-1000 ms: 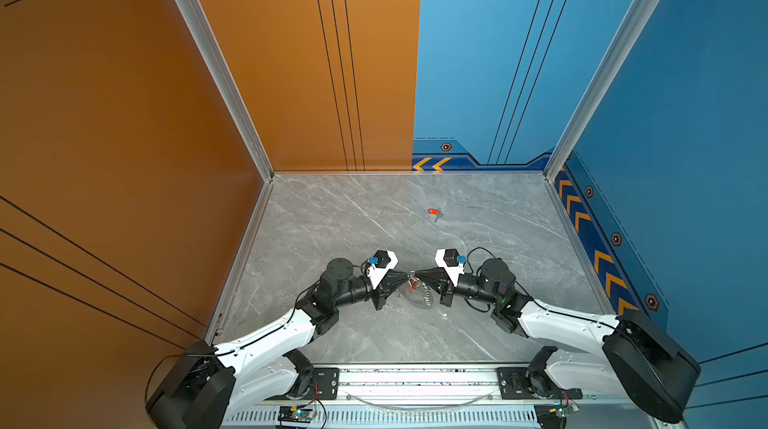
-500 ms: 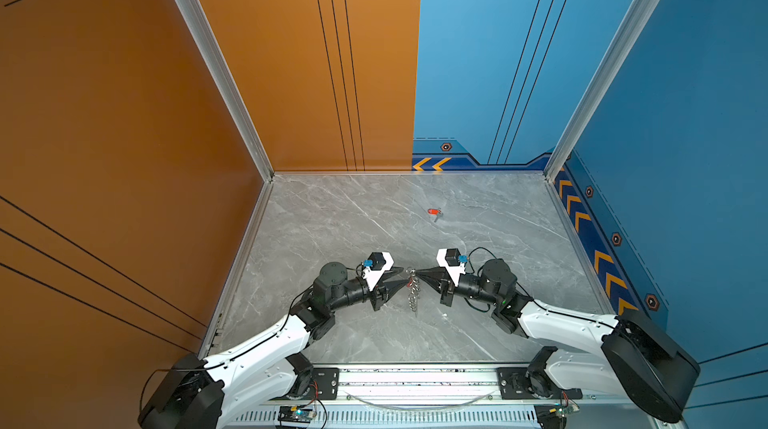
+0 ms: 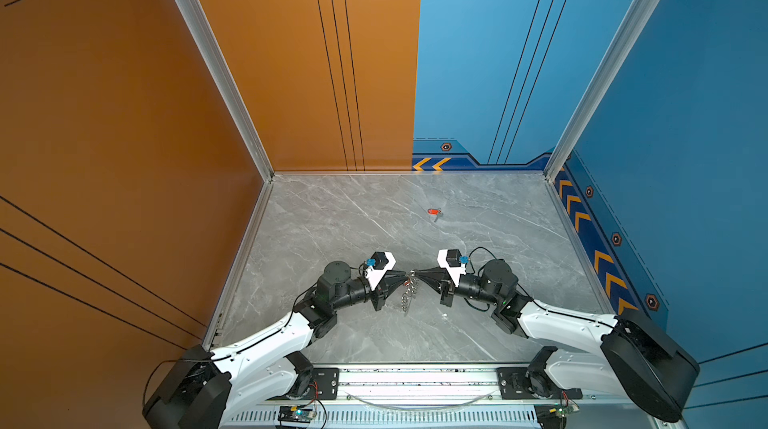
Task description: Put the keys on the keyring
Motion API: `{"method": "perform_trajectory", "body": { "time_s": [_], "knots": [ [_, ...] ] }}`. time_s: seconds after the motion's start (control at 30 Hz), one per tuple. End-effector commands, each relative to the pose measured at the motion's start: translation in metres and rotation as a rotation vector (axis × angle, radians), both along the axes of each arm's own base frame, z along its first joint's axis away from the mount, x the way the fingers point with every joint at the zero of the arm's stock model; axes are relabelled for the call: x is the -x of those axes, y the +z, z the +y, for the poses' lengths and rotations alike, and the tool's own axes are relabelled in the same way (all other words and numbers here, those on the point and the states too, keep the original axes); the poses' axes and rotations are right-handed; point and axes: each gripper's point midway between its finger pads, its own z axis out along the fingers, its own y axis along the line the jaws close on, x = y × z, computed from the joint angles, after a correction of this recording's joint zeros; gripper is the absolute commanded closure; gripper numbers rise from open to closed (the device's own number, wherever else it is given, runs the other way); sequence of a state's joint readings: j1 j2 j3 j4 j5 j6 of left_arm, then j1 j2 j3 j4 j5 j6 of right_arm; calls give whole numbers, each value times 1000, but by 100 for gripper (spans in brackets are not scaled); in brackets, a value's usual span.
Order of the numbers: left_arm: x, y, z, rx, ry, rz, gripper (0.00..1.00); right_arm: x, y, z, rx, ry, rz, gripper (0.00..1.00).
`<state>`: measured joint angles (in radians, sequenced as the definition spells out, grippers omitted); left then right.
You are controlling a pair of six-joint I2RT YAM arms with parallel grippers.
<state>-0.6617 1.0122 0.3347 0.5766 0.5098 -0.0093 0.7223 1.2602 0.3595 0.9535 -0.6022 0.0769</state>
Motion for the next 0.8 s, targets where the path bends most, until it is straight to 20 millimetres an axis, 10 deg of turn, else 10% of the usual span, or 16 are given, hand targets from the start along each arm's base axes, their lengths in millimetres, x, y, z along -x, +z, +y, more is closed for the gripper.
{"method": "perform_trajectory", "body": {
  "time_s": [0.0, 0.77],
  "knots": [
    [7, 10, -8, 22, -61, -9, 85, 2, 9, 3, -52, 7, -19, 100],
    [1, 6, -7, 7, -33, -13, 100, 4, -4, 11, -30, 34, 4, 94]
  ]
}}
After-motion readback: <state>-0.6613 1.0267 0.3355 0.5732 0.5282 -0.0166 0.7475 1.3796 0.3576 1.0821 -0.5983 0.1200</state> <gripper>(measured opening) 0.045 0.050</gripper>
